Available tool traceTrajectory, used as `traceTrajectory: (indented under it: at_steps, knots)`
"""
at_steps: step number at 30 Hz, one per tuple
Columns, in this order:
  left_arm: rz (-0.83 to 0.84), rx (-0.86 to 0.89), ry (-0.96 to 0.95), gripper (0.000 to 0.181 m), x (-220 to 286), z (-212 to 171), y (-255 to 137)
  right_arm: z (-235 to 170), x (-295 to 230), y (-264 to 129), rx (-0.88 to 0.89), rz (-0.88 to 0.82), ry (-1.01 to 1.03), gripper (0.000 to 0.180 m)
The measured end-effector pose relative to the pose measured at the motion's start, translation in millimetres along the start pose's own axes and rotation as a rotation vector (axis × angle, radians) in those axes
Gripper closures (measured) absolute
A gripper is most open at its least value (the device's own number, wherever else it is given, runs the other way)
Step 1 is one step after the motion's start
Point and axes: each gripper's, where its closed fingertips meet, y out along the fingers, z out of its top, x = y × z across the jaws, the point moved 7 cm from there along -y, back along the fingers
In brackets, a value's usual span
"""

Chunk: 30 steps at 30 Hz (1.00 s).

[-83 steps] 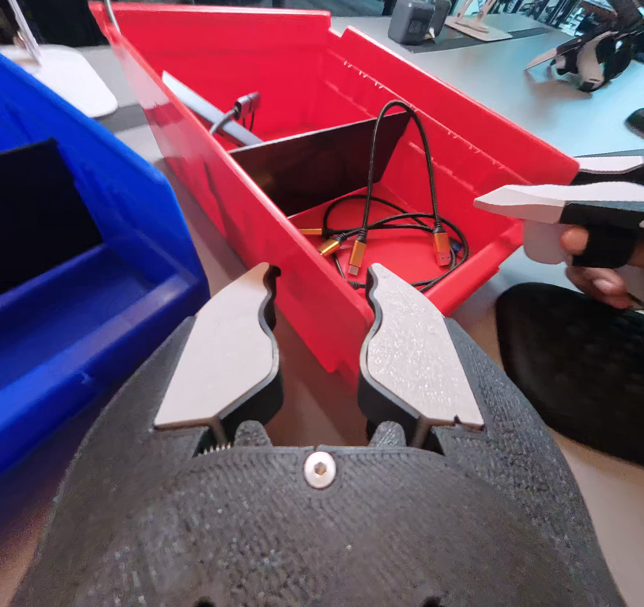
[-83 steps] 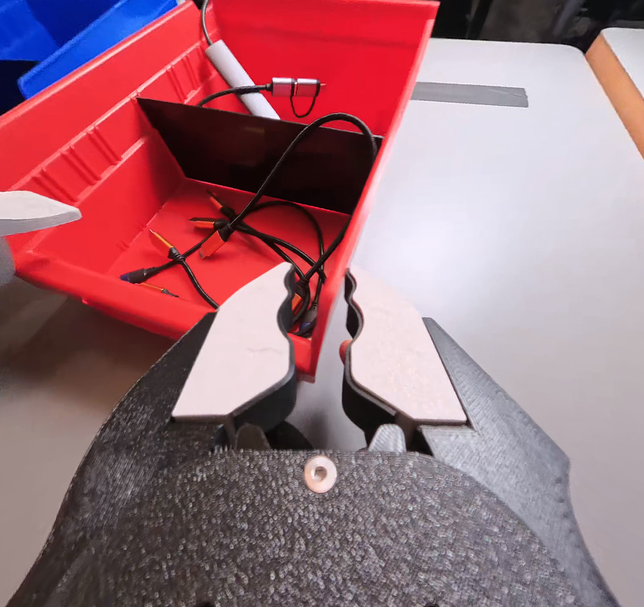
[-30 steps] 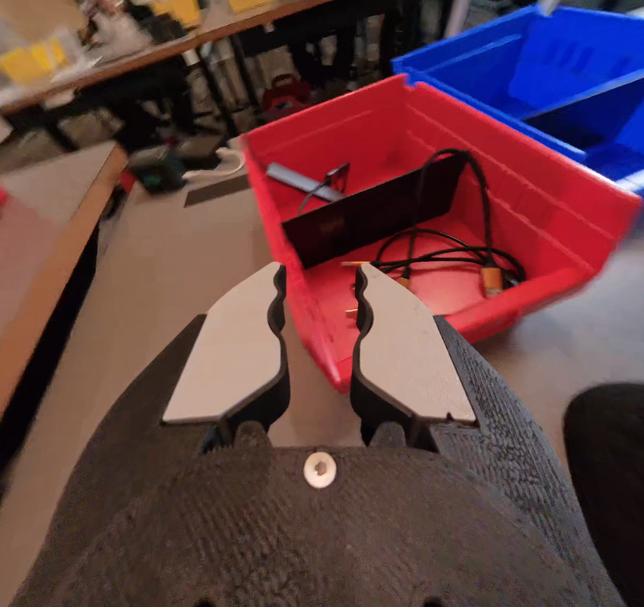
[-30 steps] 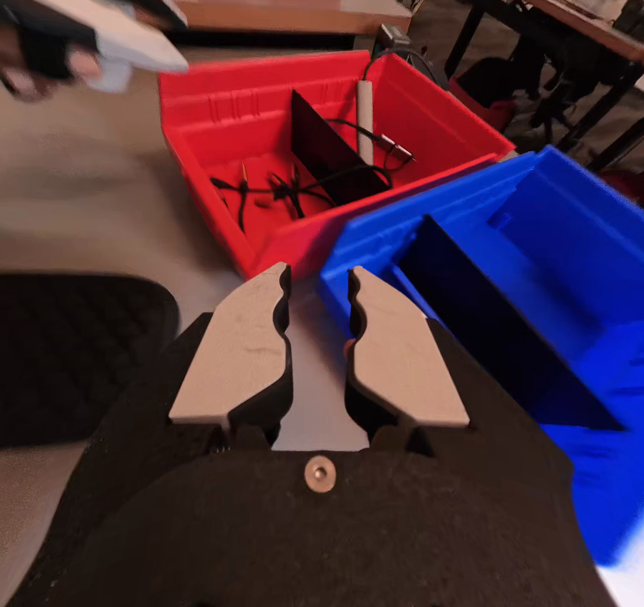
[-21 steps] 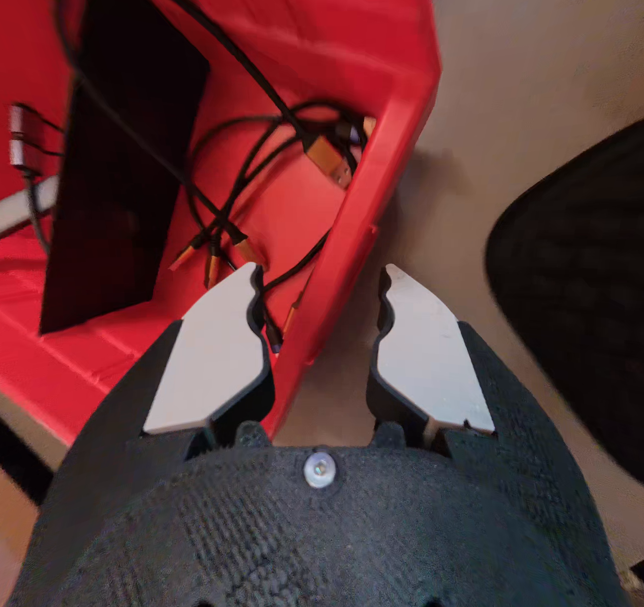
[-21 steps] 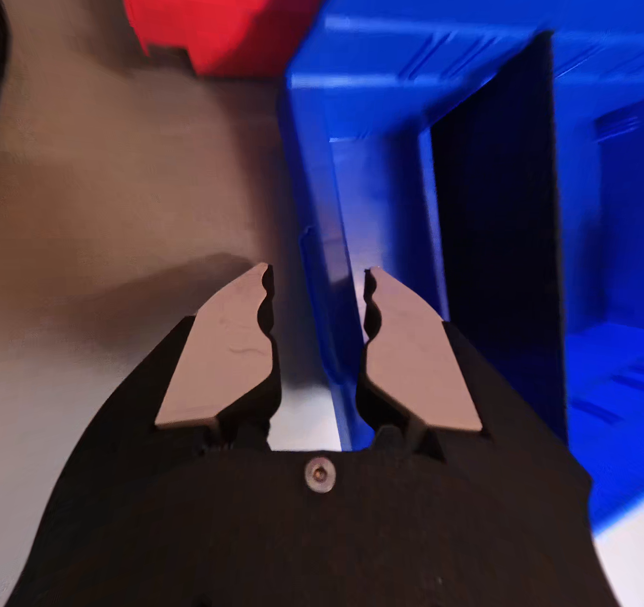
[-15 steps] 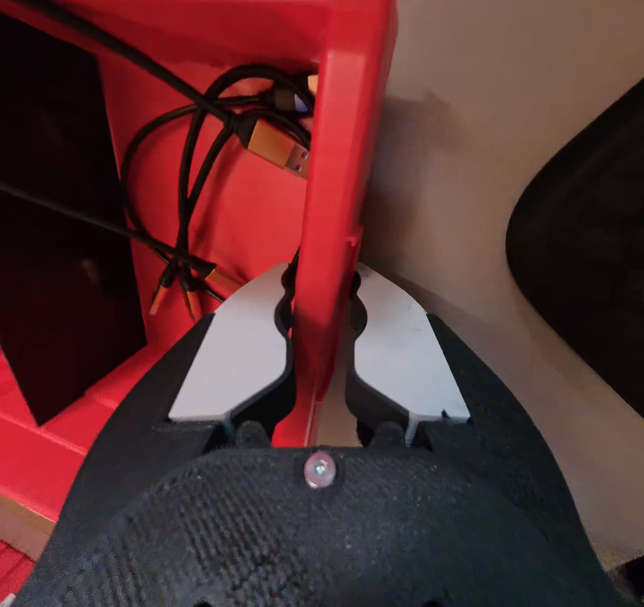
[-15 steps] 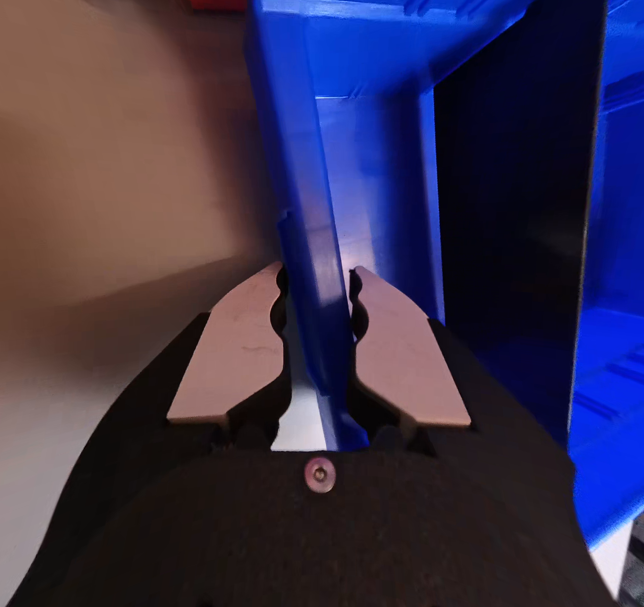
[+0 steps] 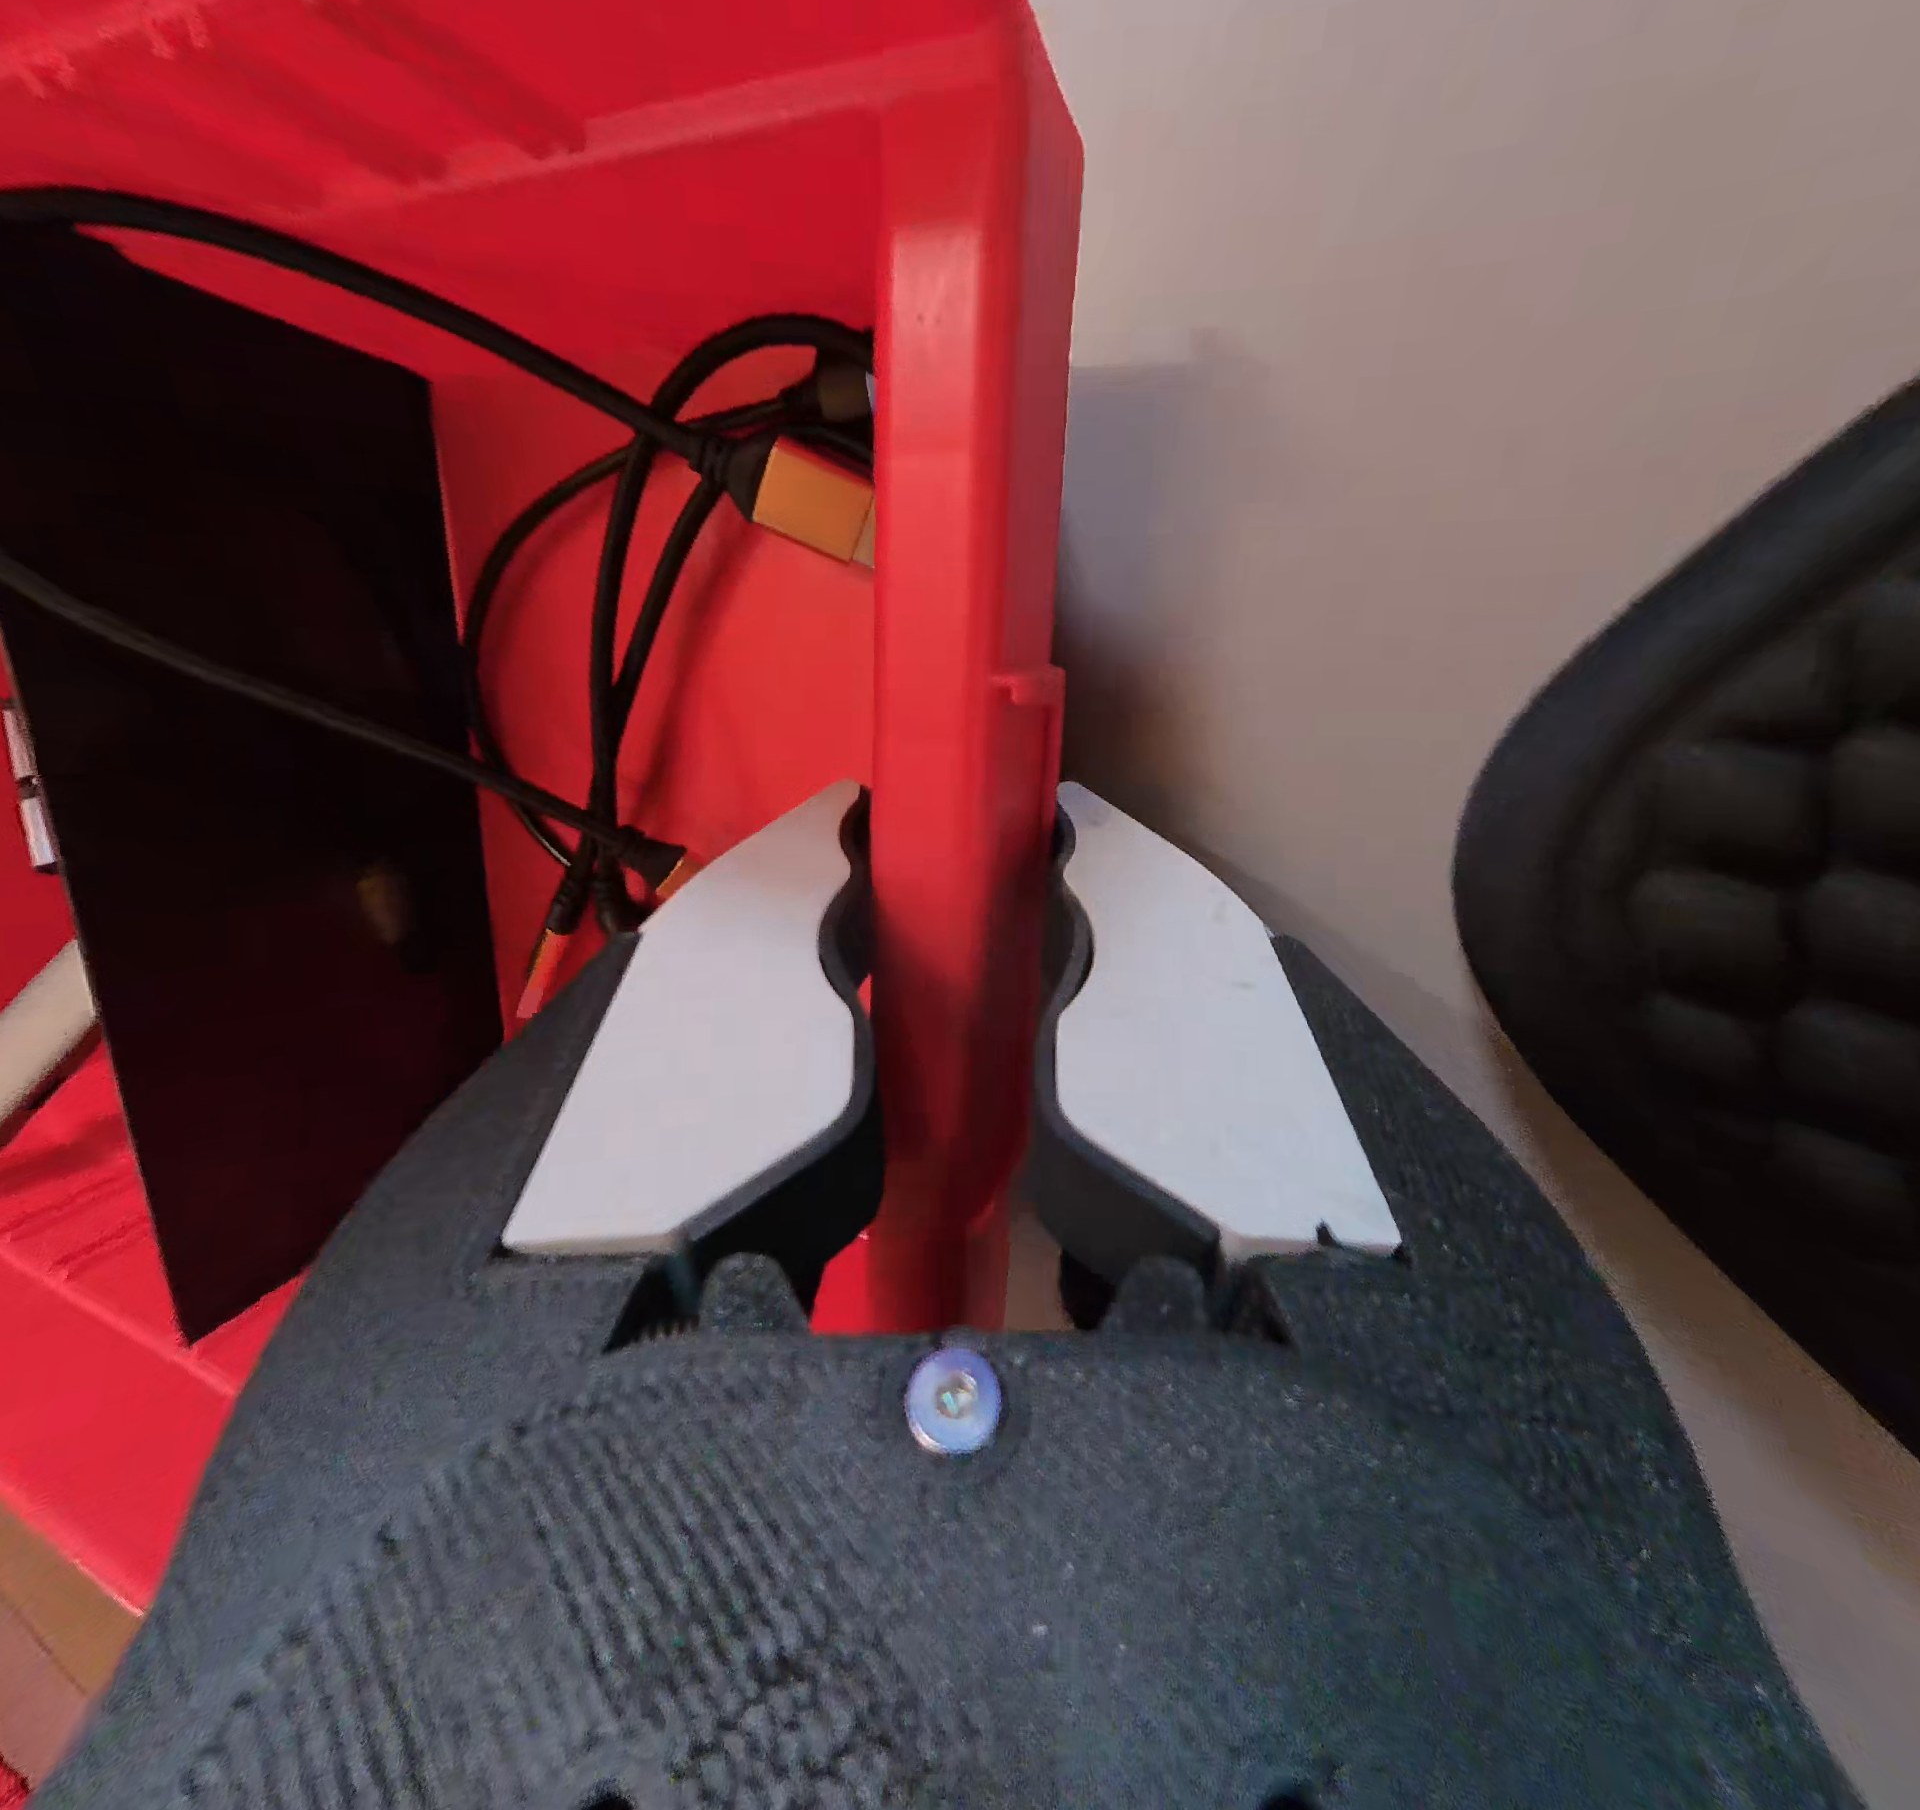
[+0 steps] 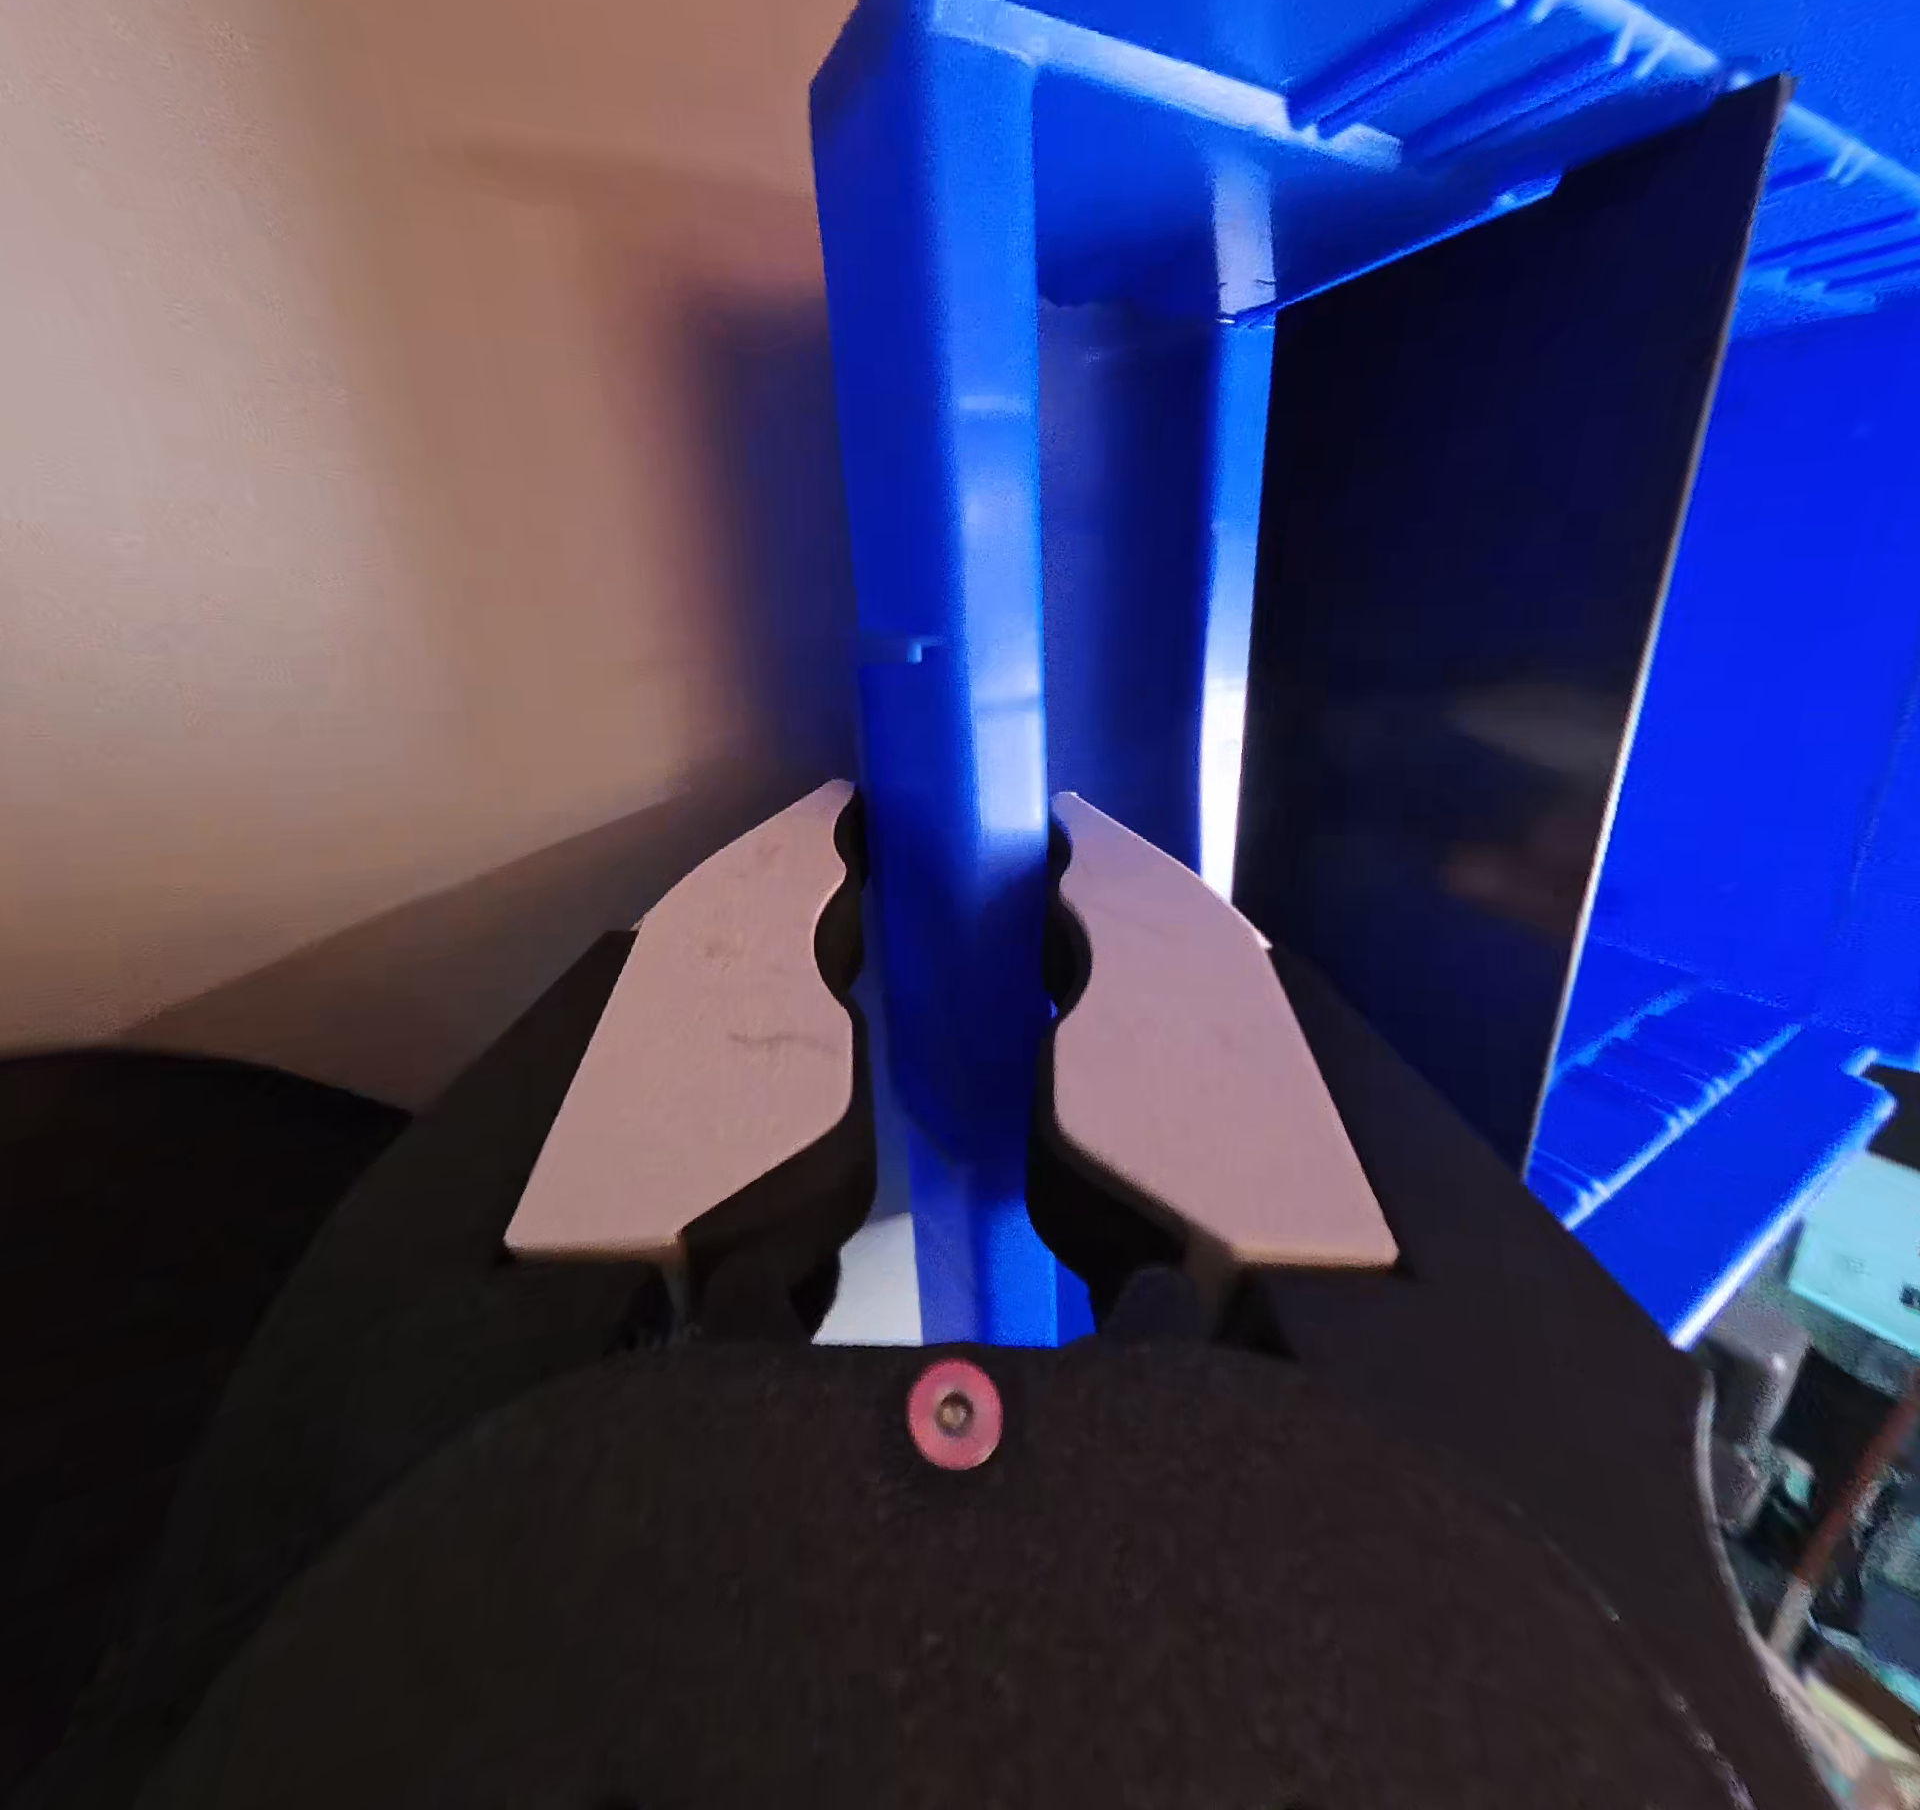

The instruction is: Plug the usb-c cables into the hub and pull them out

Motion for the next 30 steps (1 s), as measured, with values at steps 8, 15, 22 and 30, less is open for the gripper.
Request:
traceTrajectory:
  at_steps: [8, 15, 22, 30]
  knots:
    - [0.006, -0.007, -0.022, 0.151, -47.7, 16.9, 26.3, -43.9, 67.8, 29.2, -0.051, 0.001, 0.026, 0.151]
    - [0.006, -0.016, -0.047, 0.151, -75.3, 22.0, 40.1, -47.6, 83.0, 37.7, -0.046, 0.016, 0.014, 0.151]
    - [0.031, -0.001, -0.047, 0.15, -75.7, 21.7, 40.7, -38.6, 86.6, 20.8, 0.101, 0.007, 0.151, 0.145]
    - [0.108, 0.026, -0.087, 0.137, -78.9, 21.8, 40.9, 13.3, 79.4, -45.7, 0.661, -0.038, 0.472, 0.14]
